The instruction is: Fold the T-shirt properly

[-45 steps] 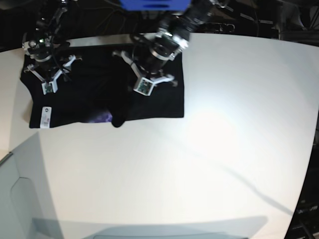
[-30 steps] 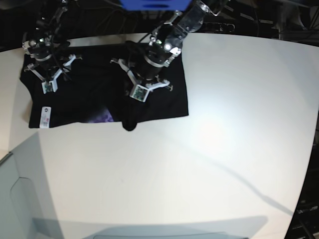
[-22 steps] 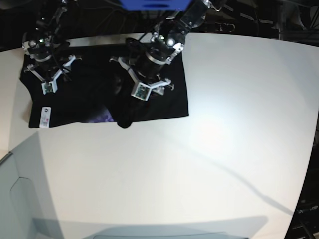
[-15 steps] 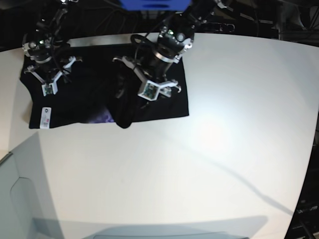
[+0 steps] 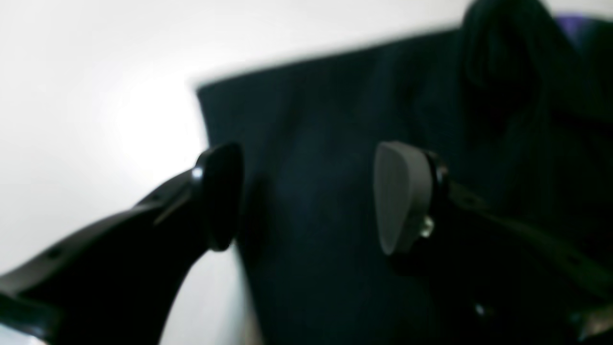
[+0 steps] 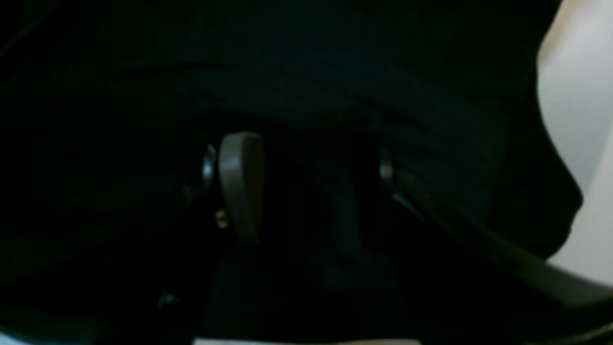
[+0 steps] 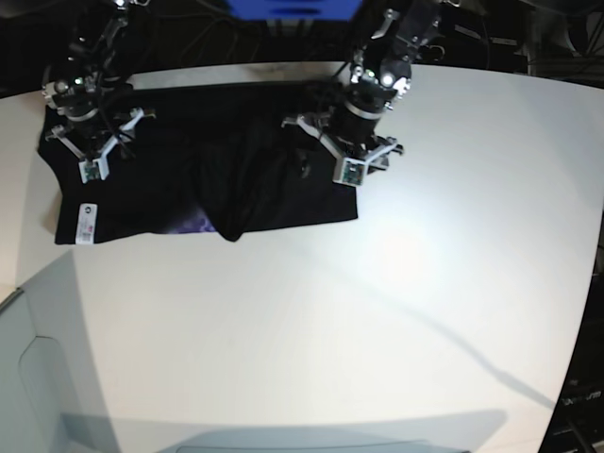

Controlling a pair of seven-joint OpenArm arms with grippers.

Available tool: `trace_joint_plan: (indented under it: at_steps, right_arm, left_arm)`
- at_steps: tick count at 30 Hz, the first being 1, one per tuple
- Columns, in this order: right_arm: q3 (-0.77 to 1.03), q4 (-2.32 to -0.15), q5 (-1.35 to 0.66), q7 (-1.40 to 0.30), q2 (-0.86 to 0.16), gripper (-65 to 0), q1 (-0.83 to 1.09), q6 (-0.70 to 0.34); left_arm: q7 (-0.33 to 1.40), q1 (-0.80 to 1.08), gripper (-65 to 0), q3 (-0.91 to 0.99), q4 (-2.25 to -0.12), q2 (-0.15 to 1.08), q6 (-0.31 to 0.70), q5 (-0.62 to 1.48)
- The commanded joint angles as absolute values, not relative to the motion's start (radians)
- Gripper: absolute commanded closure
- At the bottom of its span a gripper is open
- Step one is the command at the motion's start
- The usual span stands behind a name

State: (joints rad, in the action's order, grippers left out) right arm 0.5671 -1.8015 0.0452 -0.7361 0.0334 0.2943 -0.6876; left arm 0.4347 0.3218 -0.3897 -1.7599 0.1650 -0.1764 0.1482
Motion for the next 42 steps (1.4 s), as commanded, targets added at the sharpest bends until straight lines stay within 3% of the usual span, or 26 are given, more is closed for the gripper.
trace_joint_plan:
  at_steps: [1, 14, 21, 26, 30, 34, 42]
  right_arm:
    - [0.57, -1.819, 0.033, -0.717, 0.028, -29.9, 0.292, -0.698]
    - [0.575, -1.819, 0.033, -0.717, 0.028, -29.9, 0.298, -0.698]
    - [0.593, -1.837, 0.03, -0.711, 0.028, -30.1, 0.292, -0.698]
    - [0.7, -1.886, 0.031, -0.71, 0.076, -30.3, 0.24, -0.698]
    - [0.768, -1.891, 0.033, -0.714, 0.082, -31.4, 0.196, -0.698]
    - [0.792, -1.885, 0.035, -0.71, 0.076, -34.8, 0.174, -0.698]
    - [0.812, -1.735, 0.036, -0.71, 0.007, -35.4, 0.101, -0.698]
  left_arm:
    - [0.409, 0.294, -41.6, -0.429, -1.767, 0.163, -0.168, 0.168]
    - [0.404, 0.042, -41.6, -0.946, -1.699, 0.168, -0.168, 0.229]
    - [0.403, 0.012, -41.7, -0.992, -1.797, 0.214, -0.166, 0.229]
    - [0.403, 0.065, -41.7, -0.866, -1.908, 0.328, -0.174, 0.229]
    - [0.403, 0.205, -41.7, -0.613, -1.962, 0.395, -0.171, 0.229]
    - [0.403, 0.332, -41.7, -0.378, -1.942, 0.398, -0.166, 0.229]
    - [0.403, 0.447, -41.7, -0.171, -1.917, 0.398, -0.166, 0.229]
